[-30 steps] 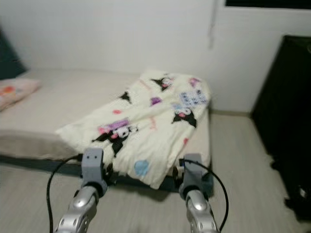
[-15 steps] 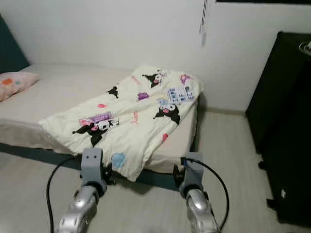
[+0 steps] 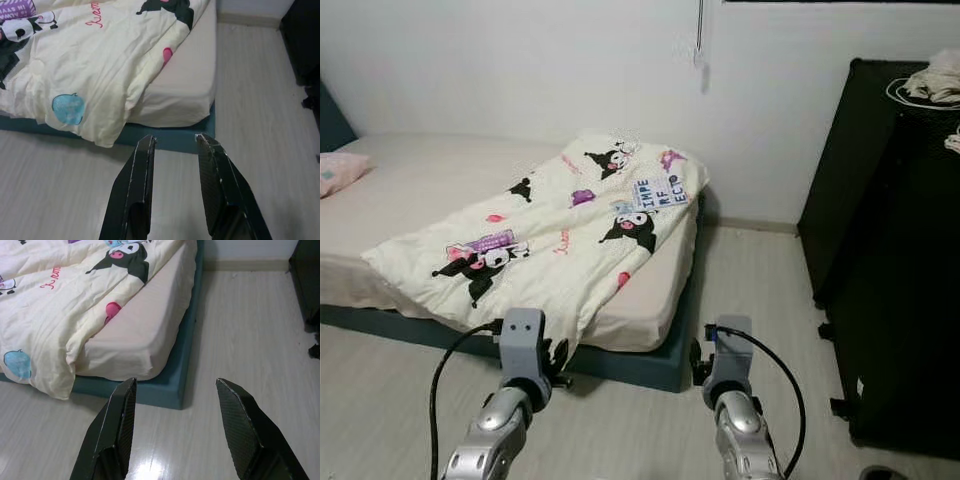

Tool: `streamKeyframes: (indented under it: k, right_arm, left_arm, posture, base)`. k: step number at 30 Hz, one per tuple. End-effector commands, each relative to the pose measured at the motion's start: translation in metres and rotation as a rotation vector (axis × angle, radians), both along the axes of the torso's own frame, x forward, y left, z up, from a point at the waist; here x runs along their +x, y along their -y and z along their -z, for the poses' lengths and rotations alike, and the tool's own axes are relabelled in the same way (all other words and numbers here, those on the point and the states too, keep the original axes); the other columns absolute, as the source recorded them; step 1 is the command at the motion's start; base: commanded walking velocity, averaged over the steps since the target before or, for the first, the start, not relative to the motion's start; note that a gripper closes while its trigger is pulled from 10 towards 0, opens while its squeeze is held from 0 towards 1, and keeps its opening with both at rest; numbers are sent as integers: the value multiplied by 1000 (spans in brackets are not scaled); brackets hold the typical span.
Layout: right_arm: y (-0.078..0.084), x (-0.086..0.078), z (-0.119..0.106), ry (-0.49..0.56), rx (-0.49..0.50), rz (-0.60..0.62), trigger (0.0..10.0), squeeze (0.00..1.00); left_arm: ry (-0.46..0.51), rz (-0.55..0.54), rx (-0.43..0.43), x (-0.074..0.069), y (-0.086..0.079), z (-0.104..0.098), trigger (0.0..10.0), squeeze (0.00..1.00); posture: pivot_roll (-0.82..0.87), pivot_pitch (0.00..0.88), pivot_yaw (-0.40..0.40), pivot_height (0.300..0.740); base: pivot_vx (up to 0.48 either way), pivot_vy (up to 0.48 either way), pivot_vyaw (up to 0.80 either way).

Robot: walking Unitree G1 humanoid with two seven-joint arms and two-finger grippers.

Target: Clean up the room

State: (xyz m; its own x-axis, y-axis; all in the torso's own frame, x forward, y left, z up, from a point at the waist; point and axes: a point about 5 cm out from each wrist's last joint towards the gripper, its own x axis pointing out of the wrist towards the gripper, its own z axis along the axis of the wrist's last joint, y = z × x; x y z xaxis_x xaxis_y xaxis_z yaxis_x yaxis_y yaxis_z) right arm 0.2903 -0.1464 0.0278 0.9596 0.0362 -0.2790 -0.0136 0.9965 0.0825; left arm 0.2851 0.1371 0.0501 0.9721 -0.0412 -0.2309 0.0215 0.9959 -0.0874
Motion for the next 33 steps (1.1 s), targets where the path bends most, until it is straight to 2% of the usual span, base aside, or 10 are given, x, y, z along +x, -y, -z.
streamKeyframes:
  k: [1,10,33]
  right_arm:
    - [-6,-3,4,-13,16,-13,10000,0]
    - [-6,-4,3,-9,16,-13,10000,0]
    - [-2,-3,0,8,19,-7,10000,0]
  left_arm:
    - [-18,-19,8,-2,-5,2,10000,0]
    - [-8,22,24,-3,-1,2,10000,0]
    - [12,41,19,-2,2,0,10000,0]
  posture:
    - [-4,76,15,740]
    - [-8,77,18,740]
    - [-20,79,21,740]
  base:
    - [0,0,0]
    - [0,0,0]
    - [0,0,0]
